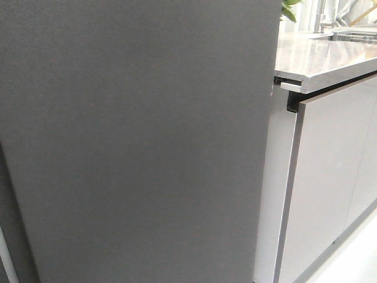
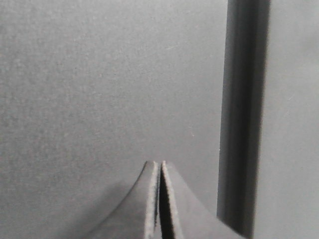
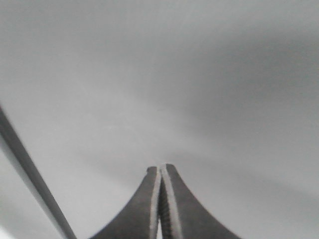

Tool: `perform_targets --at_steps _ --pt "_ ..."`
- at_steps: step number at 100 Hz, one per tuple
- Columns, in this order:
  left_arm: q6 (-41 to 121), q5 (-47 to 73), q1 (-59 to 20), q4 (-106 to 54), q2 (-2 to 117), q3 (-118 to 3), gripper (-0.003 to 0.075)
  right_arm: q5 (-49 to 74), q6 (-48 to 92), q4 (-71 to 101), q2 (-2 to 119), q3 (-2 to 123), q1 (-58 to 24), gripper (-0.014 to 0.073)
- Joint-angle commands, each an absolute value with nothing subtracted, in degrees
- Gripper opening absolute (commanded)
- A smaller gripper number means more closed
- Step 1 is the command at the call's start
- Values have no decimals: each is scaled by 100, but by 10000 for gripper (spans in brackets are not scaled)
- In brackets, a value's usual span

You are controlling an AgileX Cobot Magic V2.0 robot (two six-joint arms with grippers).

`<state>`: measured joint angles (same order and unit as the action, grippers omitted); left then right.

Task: Close fridge door
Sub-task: 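Press the door flush against the fridge frame with both grippers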

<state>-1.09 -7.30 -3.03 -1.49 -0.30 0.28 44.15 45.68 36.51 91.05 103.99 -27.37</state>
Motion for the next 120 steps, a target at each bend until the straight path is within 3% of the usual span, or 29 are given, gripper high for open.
perform_targets --at_steps 1,29,67,99,120 --pt "-134 -1146 -273 -172 -90 230 -20 4350 4303 3397 8356 10608 -2652 -44" --pt "-134 -1146 -273 -172 -90 230 -20 5349 3683 1407 6935 10507 -2652 -44" --pt "-134 -1146 -273 -172 -90 230 -20 6599 3628 387 5034 9342 -2652 -44" --pt "-134 -1146 -273 -172 -90 230 -20 5974 2830 179 4027 8141 -2652 -44" --pt "-134 -1146 -273 -172 -90 230 -20 4858 1877 -247 3390 7368 -2652 -44"
